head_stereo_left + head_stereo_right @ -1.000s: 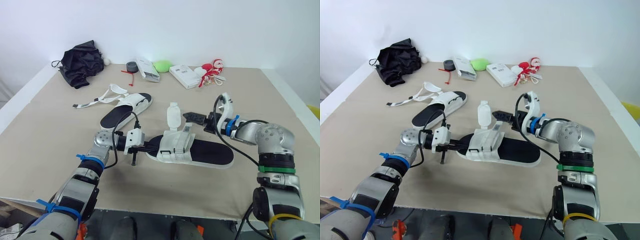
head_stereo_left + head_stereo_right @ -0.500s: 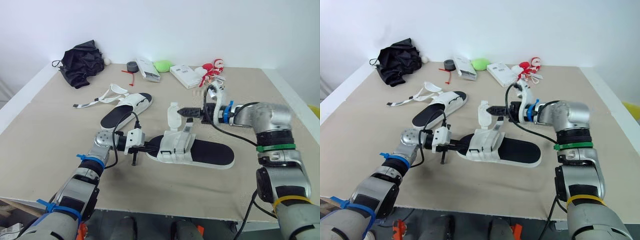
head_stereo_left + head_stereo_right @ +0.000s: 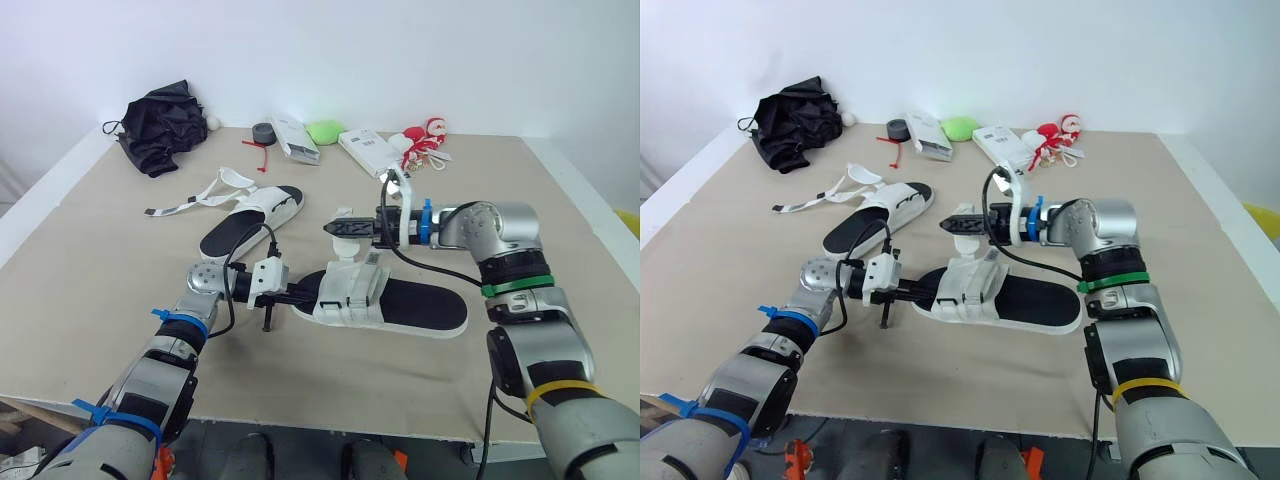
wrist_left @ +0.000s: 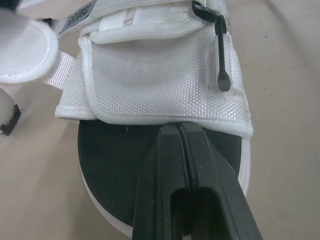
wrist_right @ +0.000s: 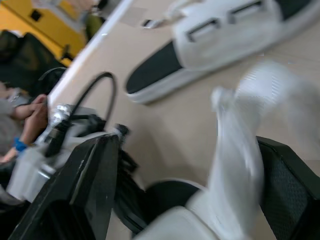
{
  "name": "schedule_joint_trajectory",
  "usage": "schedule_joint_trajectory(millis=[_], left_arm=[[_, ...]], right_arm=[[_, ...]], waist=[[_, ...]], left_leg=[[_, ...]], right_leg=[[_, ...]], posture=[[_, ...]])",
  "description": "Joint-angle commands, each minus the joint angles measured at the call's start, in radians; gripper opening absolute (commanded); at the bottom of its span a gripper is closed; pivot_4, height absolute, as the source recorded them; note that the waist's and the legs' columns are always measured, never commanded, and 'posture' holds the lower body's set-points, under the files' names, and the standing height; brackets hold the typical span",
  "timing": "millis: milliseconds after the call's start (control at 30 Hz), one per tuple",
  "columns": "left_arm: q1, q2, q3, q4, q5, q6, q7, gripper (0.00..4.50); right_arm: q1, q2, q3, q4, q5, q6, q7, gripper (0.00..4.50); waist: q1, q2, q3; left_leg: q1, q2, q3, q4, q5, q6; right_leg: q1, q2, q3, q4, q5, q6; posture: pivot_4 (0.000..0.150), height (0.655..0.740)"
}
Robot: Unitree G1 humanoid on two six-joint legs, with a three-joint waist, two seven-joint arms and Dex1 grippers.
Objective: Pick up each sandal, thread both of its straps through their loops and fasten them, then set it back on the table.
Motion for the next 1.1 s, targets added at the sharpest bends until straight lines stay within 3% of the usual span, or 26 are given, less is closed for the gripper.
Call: schedule_joint_trajectory(millis=[33,567,700,867,933,1100], left_arm=[[0.087,0.027,-0.064,0.092,0.102,0.042,-0.003,0.0],[0.096,0.035,-0.057,0.08,0.098,0.048,-0.011,0.0],[0.097,0.033,-0.056,0.079,0.098,0.048,-0.008,0.0],[0.098,0.032,-0.057,0.082,0.1,0.048,-0.005,0.0],[0.098,0.031,-0.057,0.084,0.101,0.049,-0.005,0.0],[0.093,0.029,-0.057,0.089,0.103,0.052,-0.003,0.0]], right_arm=[[-0.056,0.025,-0.027,0.034,-0.015,-0.047,0.024,4.11],[-0.223,0.074,-0.121,0.24,-0.066,-0.196,0.033,4.11],[-0.192,0.084,-0.132,0.182,-0.06,-0.193,0.023,3.05],[-0.121,0.072,-0.133,0.012,-0.024,-0.113,0.034,0.75],[-0.09,0.067,-0.143,-0.075,0.005,-0.065,0.031,0.17],[0.008,0.046,-0.128,-0.267,0.056,0.05,0.011,0.17]], waist=[[0.0,0.0,0.0],[0.0,0.0,0.0],[0.0,0.0,0.0],[0.0,0.0,0.0],[0.0,0.0,0.0],[0.0,0.0,0.0]], left_leg=[[0.0,0.0,0.0,0.0,0.0,0.0],[0.0,0.0,0.0,0.0,0.0,0.0],[0.0,0.0,0.0,0.0,0.0,0.0],[0.0,0.0,0.0,0.0,0.0,0.0],[0.0,0.0,0.0,0.0,0.0,0.0],[0.001,0.0,-0.001,0.0,0.0,0.001]], right_leg=[[0.0,0.0,0.0,0.0,0.0,0.0],[0.0,0.001,0.0,0.001,0.001,0.0],[0.0,0.001,0.0,0.001,0.001,0.0],[0.0,0.001,0.0,0.001,0.001,0.0],[0.0,0.001,0.0,0.002,0.001,0.0],[0.0,0.001,0.0,0.002,0.001,0.0]], posture=[[0.15,0.74],[0.15,0.74],[0.15,0.74],[0.15,0.74],[0.15,0.74],[0.15,0.74]])
